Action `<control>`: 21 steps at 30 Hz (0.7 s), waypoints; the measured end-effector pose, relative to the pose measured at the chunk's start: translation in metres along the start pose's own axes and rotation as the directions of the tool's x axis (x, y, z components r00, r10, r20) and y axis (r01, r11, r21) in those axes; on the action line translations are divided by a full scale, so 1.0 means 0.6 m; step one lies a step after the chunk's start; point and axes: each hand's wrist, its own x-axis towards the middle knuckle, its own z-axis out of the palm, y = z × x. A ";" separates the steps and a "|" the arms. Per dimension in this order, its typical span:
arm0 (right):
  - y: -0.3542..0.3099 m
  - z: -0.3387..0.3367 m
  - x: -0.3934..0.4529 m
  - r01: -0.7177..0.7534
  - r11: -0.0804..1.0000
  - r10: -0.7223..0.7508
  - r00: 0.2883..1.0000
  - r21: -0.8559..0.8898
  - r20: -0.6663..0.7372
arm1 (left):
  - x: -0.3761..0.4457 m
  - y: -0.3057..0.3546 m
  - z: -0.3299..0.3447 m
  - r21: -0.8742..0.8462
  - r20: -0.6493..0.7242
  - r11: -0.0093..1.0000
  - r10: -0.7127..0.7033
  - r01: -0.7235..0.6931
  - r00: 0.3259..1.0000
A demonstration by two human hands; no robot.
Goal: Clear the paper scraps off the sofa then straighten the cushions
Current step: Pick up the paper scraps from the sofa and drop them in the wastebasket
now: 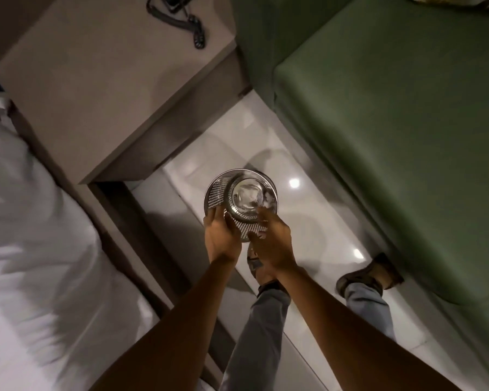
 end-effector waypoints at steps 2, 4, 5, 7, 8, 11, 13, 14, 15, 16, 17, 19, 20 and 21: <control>-0.004 -0.019 -0.012 -0.016 1.000 0.016 1.000 0.016 0.008 | -0.009 0.017 -0.004 0.008 0.007 1.000 0.028 -0.028 1.000; -0.009 -0.045 -0.024 0.009 1.000 -0.009 1.000 0.027 -0.004 | -0.022 0.037 -0.005 0.034 0.022 0.997 0.069 -0.070 0.997; -0.009 -0.061 -0.029 0.018 0.999 -0.017 1.000 0.040 -0.017 | -0.029 0.049 -0.004 0.054 0.027 0.995 0.083 -0.084 0.996; -0.011 -0.093 -0.039 0.018 0.996 -0.017 1.000 0.089 -0.014 | -0.042 0.074 0.000 0.085 0.025 0.990 0.110 -0.111 0.994; -0.014 -0.113 -0.045 0.020 0.996 -0.019 1.000 0.091 -0.016 | -0.050 0.090 0.003 0.088 0.024 0.987 0.132 -0.133 0.991; -0.016 -0.172 -0.058 0.061 0.994 -0.054 0.995 0.087 -0.083 | -0.074 0.143 0.012 0.084 0.038 0.977 0.192 -0.195 0.981; -0.008 -0.220 -0.064 0.058 0.991 -0.042 0.990 0.120 -0.137 | -0.091 0.182 0.021 0.102 0.055 0.963 0.246 -0.250 0.968; -0.002 -0.246 -0.066 0.031 0.989 -0.009 0.988 0.146 -0.153 | -0.100 0.203 0.027 0.118 0.066 0.952 0.277 -0.283 0.959; 0.004 -0.273 -0.068 0.015 0.987 0.012 0.986 0.162 -0.166 | -0.109 0.225 0.036 0.135 0.077 0.940 0.305 -0.313 0.949; 0.012 -0.295 -0.070 0.013 0.986 0.018 0.983 0.168 -0.181 | -0.117 0.244 0.044 0.150 0.086 0.931 0.323 -0.333 0.943; 0.021 -0.323 -0.072 0.015 0.986 0.020 0.978 0.166 -0.206 | -0.126 0.268 0.056 0.159 0.096 0.924 0.336 -0.348 0.937; 0.037 -0.380 -0.077 0.028 0.989 0.012 0.963 0.145 -0.270 | -0.150 0.316 0.085 0.154 0.123 0.912 0.365 -0.381 0.923; 0.045 -0.409 -0.077 0.044 0.992 -0.004 0.952 0.122 -0.306 | -0.162 0.342 0.104 0.150 0.136 0.901 0.388 -0.406 0.912; 0.052 -0.435 -0.077 0.060 0.994 -0.026 0.939 0.086 -0.343 | -0.173 0.362 0.120 0.150 0.144 0.891 0.408 -0.428 0.902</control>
